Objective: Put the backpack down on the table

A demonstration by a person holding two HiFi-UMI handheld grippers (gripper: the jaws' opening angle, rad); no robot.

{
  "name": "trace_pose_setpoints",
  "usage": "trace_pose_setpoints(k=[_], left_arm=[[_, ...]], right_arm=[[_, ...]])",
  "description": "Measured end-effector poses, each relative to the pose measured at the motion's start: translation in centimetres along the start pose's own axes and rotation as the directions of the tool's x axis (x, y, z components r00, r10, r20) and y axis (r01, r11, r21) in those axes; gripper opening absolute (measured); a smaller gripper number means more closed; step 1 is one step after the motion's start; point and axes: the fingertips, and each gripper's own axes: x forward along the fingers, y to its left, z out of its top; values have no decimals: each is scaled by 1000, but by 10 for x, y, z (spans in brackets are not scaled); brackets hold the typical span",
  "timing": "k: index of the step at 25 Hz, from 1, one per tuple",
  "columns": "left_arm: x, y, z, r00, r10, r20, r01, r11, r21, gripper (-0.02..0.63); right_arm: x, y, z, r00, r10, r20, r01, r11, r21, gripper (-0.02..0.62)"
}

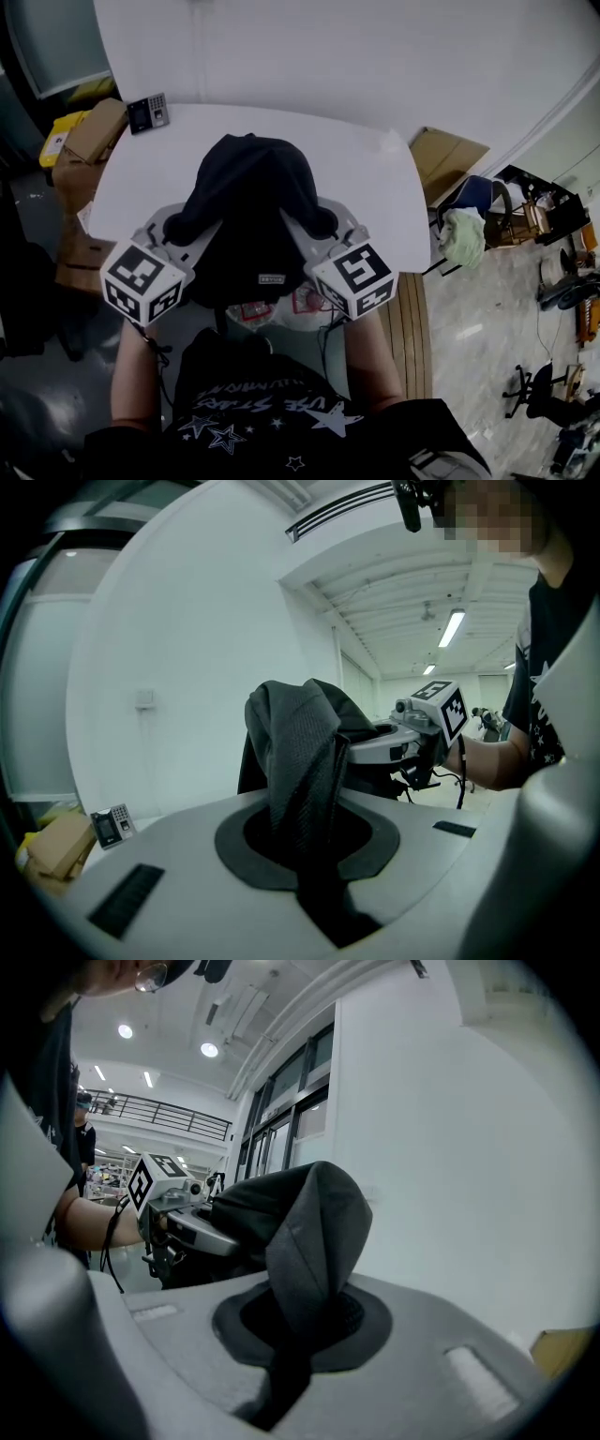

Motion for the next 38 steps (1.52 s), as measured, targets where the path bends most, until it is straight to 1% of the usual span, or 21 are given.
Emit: trace_pose_setpoints(k=[3,7,13,19,23,25,31,35,38], left_arm=[[9,10,-1,1000,-16,-5,16,1000,-1,51],[20,35,4,999,-53,-3,53,999,8,51],[32,75,22,994,-108,25,108,994,15,51],[49,133,31,985,-155,74,153,988,27,51],[65,177,33,983,-163,88,156,984,82,51],[72,196,31,983,-163,87,155,984,88,51],[90,241,14,979,-186,81,181,981,68,51],[105,259,0,975,-214,63,210,976,55,51],[113,269,-6,970,-234,58,232,972,37,51]], right_arm=[[9,-8,-2,1000,-6,2,6,1000,12,25],[28,-22,5,999,-32,1,32,999,18,25],[58,-43,29,996,-89,-2,89,996,-19,25],[106,-67,48,990,-138,11,139,990,-35,25],[145,-86,53,985,-170,-1,170,985,-41,25],[164,-93,53,983,-183,-16,182,982,-47,25],[212,-108,43,976,-204,-69,202,978,-43,25],[232,-116,28,969,-220,-112,219,976,-24,25],[242,-122,24,966,-228,-126,227,974,-19,25]])
